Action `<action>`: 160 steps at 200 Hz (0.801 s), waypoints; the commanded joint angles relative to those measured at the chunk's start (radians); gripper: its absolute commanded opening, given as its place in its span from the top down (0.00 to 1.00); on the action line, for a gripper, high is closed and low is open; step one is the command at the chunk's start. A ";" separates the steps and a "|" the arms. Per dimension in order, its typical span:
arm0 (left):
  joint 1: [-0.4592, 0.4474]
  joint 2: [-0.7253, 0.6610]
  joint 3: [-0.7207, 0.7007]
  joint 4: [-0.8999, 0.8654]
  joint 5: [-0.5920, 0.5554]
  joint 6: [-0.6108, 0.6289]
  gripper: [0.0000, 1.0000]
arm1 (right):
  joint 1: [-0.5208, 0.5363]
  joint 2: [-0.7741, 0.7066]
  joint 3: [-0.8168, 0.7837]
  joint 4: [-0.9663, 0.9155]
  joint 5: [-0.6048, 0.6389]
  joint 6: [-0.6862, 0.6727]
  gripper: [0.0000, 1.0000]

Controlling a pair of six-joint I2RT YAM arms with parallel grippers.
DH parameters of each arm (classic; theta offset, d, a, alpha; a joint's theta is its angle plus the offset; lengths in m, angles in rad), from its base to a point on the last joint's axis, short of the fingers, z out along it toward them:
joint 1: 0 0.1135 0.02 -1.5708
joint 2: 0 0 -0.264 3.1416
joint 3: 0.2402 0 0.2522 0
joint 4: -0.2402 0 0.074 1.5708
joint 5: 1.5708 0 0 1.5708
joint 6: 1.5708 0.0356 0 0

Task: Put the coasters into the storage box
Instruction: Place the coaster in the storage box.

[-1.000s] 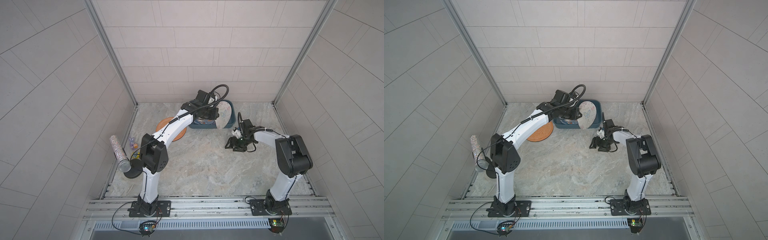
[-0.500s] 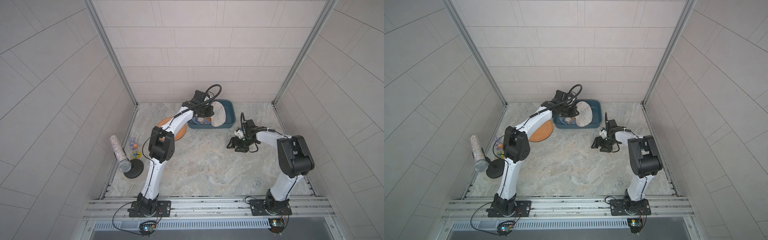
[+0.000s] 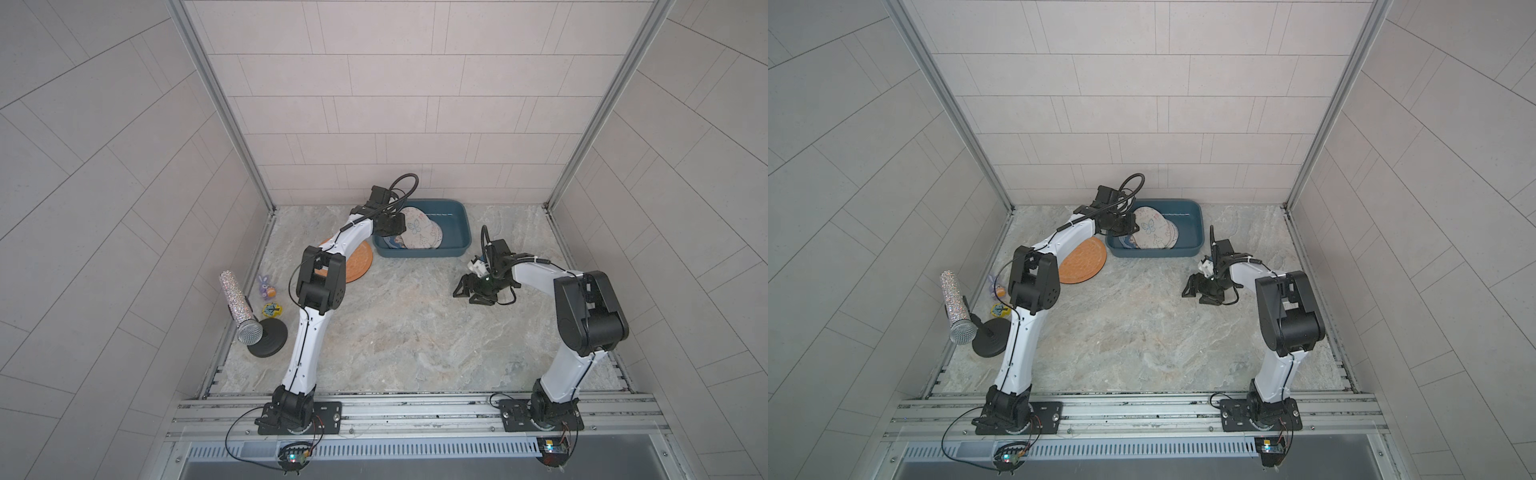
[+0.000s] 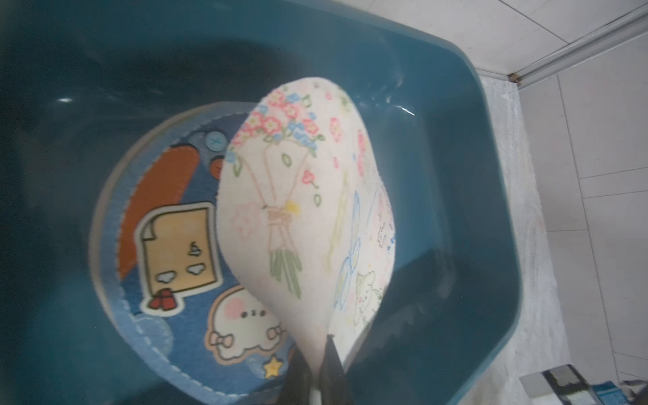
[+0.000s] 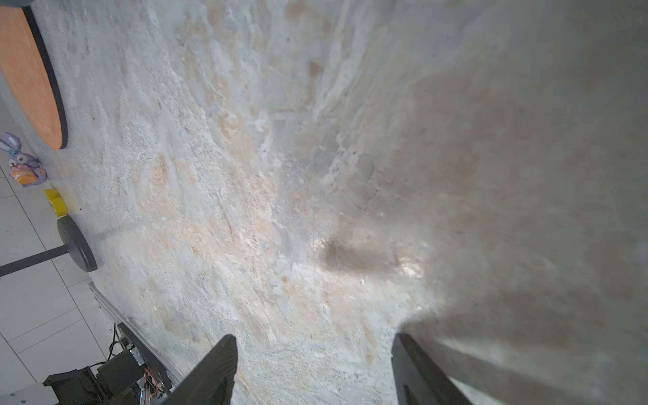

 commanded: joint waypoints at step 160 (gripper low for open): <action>0.147 -0.375 -0.342 -0.002 -0.273 0.047 0.05 | 0.052 -0.058 0.006 -0.003 0.008 0.037 0.27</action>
